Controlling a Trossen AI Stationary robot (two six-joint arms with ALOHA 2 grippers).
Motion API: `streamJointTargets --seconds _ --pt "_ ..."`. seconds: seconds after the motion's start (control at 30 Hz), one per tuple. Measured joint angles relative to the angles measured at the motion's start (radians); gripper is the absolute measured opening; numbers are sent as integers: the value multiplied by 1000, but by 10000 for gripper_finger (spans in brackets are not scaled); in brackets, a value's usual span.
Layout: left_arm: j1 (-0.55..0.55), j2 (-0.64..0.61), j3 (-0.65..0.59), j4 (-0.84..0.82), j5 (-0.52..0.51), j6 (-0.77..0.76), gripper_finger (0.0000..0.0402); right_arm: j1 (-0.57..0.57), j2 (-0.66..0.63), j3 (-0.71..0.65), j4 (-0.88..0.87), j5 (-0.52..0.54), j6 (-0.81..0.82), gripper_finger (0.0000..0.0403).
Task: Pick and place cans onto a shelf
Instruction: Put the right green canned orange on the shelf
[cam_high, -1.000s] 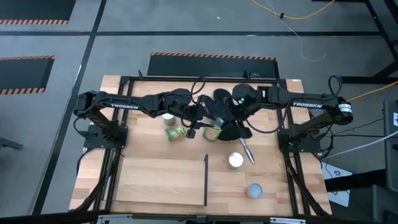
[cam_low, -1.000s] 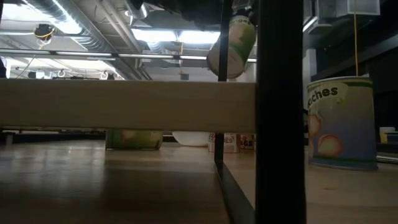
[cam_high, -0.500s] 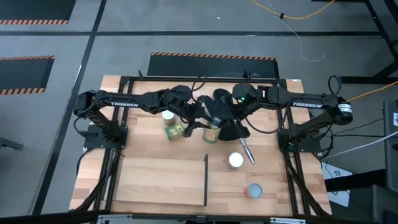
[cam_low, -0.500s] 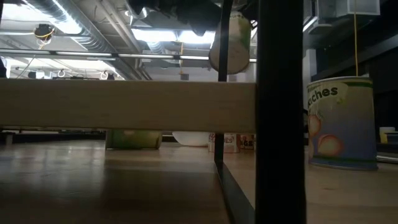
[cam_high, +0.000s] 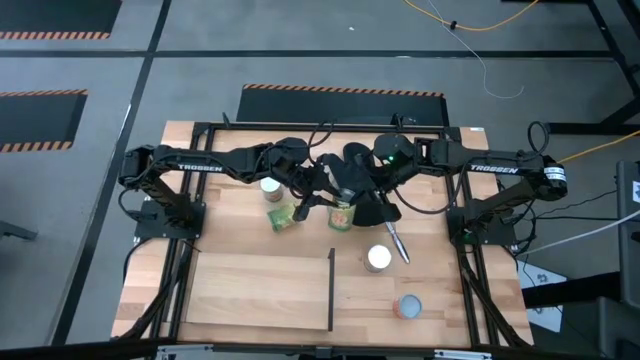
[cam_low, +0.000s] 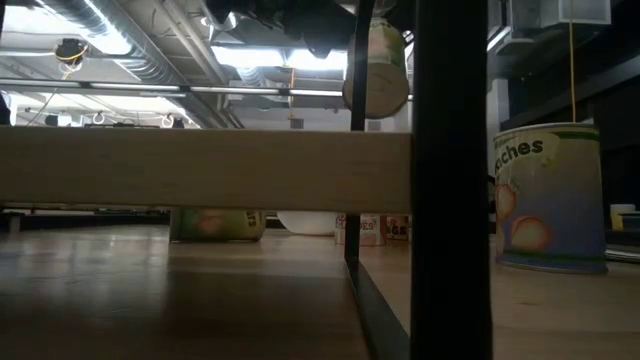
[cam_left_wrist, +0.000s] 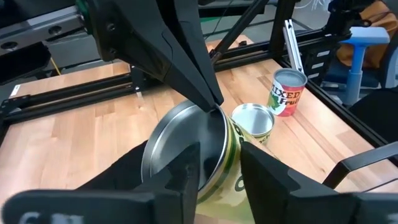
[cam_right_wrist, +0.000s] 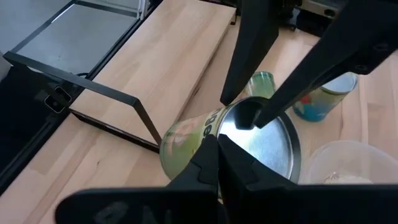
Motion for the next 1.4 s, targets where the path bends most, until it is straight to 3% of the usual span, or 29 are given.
streamJointTargets --seconds 0.3,0.57,1.17,1.4 --pt "-1 0 0 -1 5 3 40 -1 0 0 12 3 -2 0" --pt "-1 0 0 1 5 3 8 -1 0 0 12 5 -3 0" --pt "0 2 -4 -4 -36 -1 0 -1 -1 0 13 4 -1 2" --pt "1 2 -3 -29 -48 0 0 -1 -1 0 19 4 24 47"
